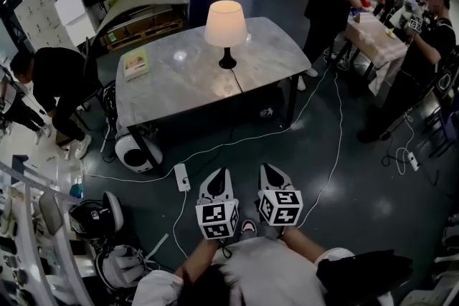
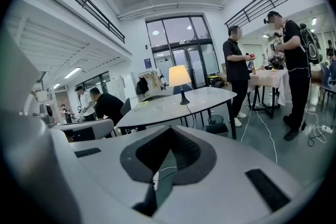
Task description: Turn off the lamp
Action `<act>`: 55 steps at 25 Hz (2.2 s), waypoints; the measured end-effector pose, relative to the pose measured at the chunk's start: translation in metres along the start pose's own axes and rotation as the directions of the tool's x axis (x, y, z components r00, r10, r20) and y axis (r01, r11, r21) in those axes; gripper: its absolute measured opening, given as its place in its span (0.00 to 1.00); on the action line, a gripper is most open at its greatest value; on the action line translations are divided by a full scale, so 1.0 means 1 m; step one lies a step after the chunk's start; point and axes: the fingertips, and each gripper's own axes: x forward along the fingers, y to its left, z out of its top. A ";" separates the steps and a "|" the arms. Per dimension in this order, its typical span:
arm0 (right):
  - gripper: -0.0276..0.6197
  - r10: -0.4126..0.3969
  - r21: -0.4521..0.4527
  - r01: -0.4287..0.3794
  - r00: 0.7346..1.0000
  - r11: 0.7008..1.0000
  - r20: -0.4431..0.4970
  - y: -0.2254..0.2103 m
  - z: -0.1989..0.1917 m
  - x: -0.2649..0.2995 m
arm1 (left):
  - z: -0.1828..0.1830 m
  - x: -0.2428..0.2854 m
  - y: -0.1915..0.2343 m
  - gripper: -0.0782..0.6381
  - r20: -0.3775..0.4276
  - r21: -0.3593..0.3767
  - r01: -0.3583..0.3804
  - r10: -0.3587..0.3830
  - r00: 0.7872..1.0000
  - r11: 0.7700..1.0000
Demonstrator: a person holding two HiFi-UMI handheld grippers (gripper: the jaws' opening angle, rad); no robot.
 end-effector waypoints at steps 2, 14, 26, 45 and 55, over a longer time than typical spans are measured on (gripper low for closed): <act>0.04 0.007 0.001 -0.007 1.000 1.000 -0.005 -0.005 0.005 0.008 | 0.004 0.011 0.000 0.12 0.000 0.002 -0.008 0.008 1.000 1.000; 0.04 0.009 0.025 -0.008 1.000 1.000 -0.019 -0.054 0.022 0.043 | 0.015 0.073 -0.016 0.12 -0.014 0.022 -0.015 0.016 1.000 1.000; 0.04 0.032 0.021 -0.031 0.999 0.999 -0.026 -0.084 0.034 0.071 | 0.018 0.108 -0.019 0.12 -0.010 0.017 -0.056 0.057 0.998 0.998; 0.04 0.012 0.027 -0.010 0.997 1.000 -0.071 -0.102 0.028 0.098 | 0.008 0.144 -0.013 0.12 -0.050 0.014 -0.047 0.048 0.998 0.999; 0.04 0.028 -0.001 -0.028 0.996 1.000 -0.079 -0.095 0.056 0.138 | 0.030 0.179 0.008 0.12 -0.045 0.001 -0.057 0.057 0.997 0.998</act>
